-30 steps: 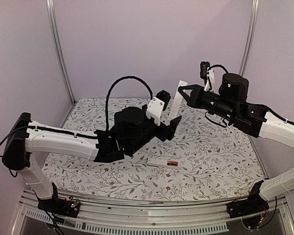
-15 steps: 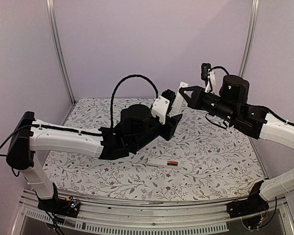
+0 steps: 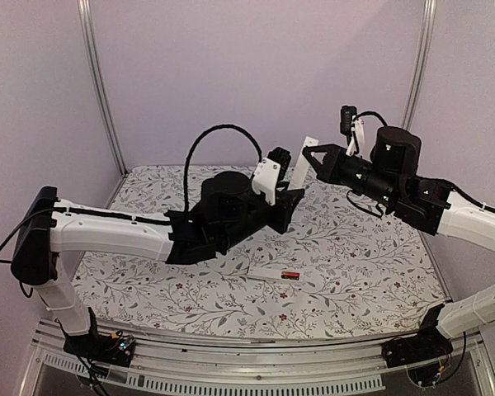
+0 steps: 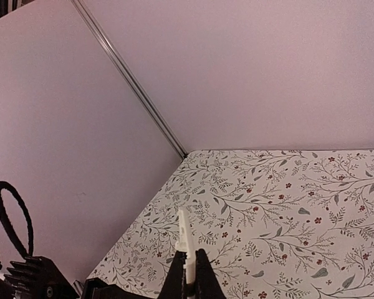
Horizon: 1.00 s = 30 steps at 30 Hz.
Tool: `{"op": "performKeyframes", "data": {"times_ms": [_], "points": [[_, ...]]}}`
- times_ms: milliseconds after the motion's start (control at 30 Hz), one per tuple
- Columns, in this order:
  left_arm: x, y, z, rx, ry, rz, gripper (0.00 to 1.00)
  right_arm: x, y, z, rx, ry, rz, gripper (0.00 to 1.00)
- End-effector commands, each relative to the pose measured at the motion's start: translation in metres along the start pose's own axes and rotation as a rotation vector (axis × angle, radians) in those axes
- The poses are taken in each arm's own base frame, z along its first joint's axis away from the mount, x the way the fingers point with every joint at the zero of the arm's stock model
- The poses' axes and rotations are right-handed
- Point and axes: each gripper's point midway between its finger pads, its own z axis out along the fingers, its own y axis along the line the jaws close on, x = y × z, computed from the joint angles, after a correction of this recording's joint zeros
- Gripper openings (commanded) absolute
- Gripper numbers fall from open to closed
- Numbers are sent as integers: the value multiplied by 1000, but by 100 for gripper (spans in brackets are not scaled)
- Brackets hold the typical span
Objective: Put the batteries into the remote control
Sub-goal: Pass from the right arm to the left, then pass from the left arm to the right
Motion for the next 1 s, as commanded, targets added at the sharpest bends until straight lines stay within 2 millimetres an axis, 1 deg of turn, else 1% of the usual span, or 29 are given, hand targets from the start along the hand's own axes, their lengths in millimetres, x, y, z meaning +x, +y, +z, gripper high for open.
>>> {"op": "performKeyframes", "data": {"times_ms": [0, 100, 133, 167, 200, 233, 267, 300, 333, 367, 400, 433, 500, 567, 600, 733, 800, 867, 933, 967], "points": [[-8, 2, -6, 33, -22, 1, 17, -1, 3, -6, -17, -9, 0, 0], [-12, 0, -10, 56, -42, 0, 13, -3, 9, -7, -50, -20, -5, 0], [-13, 0, -12, 58, -49, 1, 12, -3, 12, -8, -68, -21, -10, 2], [-17, 0, -15, 64, -62, 0, 11, -4, 16, -8, -93, -22, -30, 11], [-18, 1, -18, 68, -71, 1, 11, -7, 22, -11, -121, -33, -47, 29], [-22, 0, -22, 79, -84, 4, 10, -7, 33, -14, -183, -25, -82, 46], [-25, -2, -26, 99, -100, 6, 10, -7, 44, -19, -242, -20, -117, 62], [-29, -4, -32, 122, -118, 10, 10, -6, 52, -25, -288, -25, -186, 74], [-37, -9, -40, 161, -151, 13, 10, -8, 64, -38, -360, -35, -237, 83], [-38, -16, -49, 221, -169, 27, 10, -8, 78, -52, -446, -46, -314, 91], [-42, -27, -60, 294, -194, 47, 9, 0, 91, -67, -546, -48, -417, 98], [-46, -37, -70, 361, -219, 67, 9, 4, 103, -87, -643, -57, -481, 99], [-51, -58, -91, 496, -259, 107, 9, 12, 121, -119, -802, -72, -600, 99], [-54, -72, -104, 581, -283, 130, 9, 16, 128, -135, -874, -78, -674, 99], [-56, -77, -109, 613, -290, 135, 9, 18, 131, -139, -894, -63, -682, 99], [-61, -90, -123, 703, -316, 139, 8, 26, 136, -143, -961, -10, -707, 99], [-64, -95, -130, 739, -333, 141, 8, 26, 138, -139, -970, -3, -709, 99], [-67, -98, -132, 749, -344, 142, 8, 23, 138, -130, -950, 0, -695, 98], [-68, -101, -132, 754, -347, 142, 8, 21, 138, -119, -928, 14, -671, 92], [-68, -101, -131, 755, -347, 141, 8, 21, 140, -118, -935, 17, -658, 91]]}}
